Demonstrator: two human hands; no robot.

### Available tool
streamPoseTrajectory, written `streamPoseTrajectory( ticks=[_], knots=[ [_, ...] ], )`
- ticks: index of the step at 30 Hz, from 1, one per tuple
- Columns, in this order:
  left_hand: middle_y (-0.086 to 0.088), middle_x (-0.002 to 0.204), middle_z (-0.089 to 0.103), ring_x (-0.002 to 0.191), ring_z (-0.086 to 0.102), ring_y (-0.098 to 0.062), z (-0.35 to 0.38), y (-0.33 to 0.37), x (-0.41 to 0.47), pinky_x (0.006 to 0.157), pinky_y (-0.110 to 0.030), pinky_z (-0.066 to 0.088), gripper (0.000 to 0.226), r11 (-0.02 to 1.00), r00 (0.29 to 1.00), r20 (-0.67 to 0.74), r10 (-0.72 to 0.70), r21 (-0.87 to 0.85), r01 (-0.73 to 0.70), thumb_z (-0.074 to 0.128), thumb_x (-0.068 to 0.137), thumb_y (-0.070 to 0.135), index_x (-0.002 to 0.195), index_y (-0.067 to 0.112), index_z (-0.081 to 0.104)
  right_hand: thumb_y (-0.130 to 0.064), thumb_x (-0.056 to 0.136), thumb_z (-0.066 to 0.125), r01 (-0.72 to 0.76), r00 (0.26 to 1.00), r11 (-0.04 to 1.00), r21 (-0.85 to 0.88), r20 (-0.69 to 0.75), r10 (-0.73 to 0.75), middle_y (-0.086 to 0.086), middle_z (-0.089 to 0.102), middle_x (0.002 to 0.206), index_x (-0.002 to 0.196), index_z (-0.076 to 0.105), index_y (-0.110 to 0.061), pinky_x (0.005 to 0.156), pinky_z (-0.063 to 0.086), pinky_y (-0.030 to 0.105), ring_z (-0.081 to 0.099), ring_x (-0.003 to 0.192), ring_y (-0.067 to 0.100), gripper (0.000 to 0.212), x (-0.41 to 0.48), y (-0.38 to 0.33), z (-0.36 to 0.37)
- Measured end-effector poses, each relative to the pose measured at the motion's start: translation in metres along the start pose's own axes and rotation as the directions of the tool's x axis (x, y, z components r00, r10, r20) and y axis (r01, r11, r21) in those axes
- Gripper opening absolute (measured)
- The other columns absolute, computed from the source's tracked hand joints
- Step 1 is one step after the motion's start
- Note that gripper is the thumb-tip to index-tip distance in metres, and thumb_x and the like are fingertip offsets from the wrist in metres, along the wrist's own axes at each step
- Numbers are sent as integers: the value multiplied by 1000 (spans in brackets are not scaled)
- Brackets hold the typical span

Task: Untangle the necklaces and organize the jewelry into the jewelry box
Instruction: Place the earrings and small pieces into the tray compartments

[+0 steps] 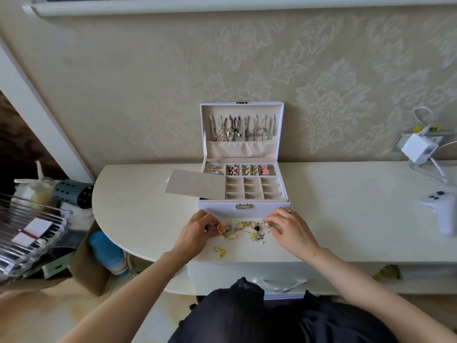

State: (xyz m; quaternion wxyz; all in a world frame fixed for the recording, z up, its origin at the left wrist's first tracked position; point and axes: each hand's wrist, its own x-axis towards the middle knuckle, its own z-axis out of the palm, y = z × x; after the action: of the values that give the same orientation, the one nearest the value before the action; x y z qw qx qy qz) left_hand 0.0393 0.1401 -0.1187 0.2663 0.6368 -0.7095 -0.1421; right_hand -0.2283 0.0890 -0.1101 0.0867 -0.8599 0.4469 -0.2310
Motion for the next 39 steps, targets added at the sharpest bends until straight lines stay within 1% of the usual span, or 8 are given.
streamPoseTrajectory(
  ticks=[6,9,12,16,22,30,35,39],
  knots=[
    [-5,121,56,106,54,-22,3,2,-3,85,-28,46,27,999,999,-24,43,35,-42,63,87,6,114,10,63,-12,90,59,-92,992,995,35,84,89,-8,56,103,107,67,-19,86,35,15,50,105,10,21,-1,2,-1],
    [-2,112,59,99,57,-23,5,2,-7,79,-28,46,24,991,988,-108,111,83,-103,64,82,4,104,13,65,-13,91,58,-110,990,993,28,88,108,-7,56,103,105,67,-19,81,35,15,51,104,11,18,2,3,-1],
    [7,92,55,85,48,-10,1,6,-16,73,-23,34,10,987,972,-172,157,69,-147,57,82,25,89,21,61,-13,85,66,-109,994,994,6,22,109,-5,58,96,101,69,-19,80,42,23,56,95,16,17,3,0,2],
    [12,89,53,83,43,-7,3,0,-26,74,-20,27,20,955,958,-51,282,111,-275,60,79,47,89,30,55,-10,71,78,50,996,999,-10,-72,-51,-5,53,83,87,71,-22,72,39,27,48,79,12,21,5,-9,11],
    [10,86,53,80,42,-9,9,-2,-24,73,-21,27,20,953,960,-30,280,127,-274,55,81,48,80,29,58,-26,65,84,56,998,998,-28,-4,-56,-7,50,76,70,67,-25,72,40,30,45,77,13,17,15,-21,19],
    [12,87,54,81,43,-6,-1,-2,-25,73,-20,28,21,956,952,-100,291,73,-284,55,85,50,87,30,55,-31,65,81,-19,995,999,-38,101,23,-6,53,79,72,67,-24,81,40,35,52,82,20,17,14,-23,14],
    [10,88,54,80,43,-9,3,-2,-26,73,-17,24,21,942,946,-41,322,113,-316,57,82,50,84,29,56,-28,71,78,-33,991,999,-27,131,36,-9,51,83,74,68,-21,91,30,26,49,89,16,13,21,-25,15],
    [10,86,54,79,43,-9,6,0,-19,70,-18,24,21,942,944,-89,318,145,-303,54,84,51,84,29,56,-24,71,78,-35,993,999,-2,112,35,-8,52,83,74,67,-19,83,24,20,49,86,16,12,22,-25,15]
  ],
)
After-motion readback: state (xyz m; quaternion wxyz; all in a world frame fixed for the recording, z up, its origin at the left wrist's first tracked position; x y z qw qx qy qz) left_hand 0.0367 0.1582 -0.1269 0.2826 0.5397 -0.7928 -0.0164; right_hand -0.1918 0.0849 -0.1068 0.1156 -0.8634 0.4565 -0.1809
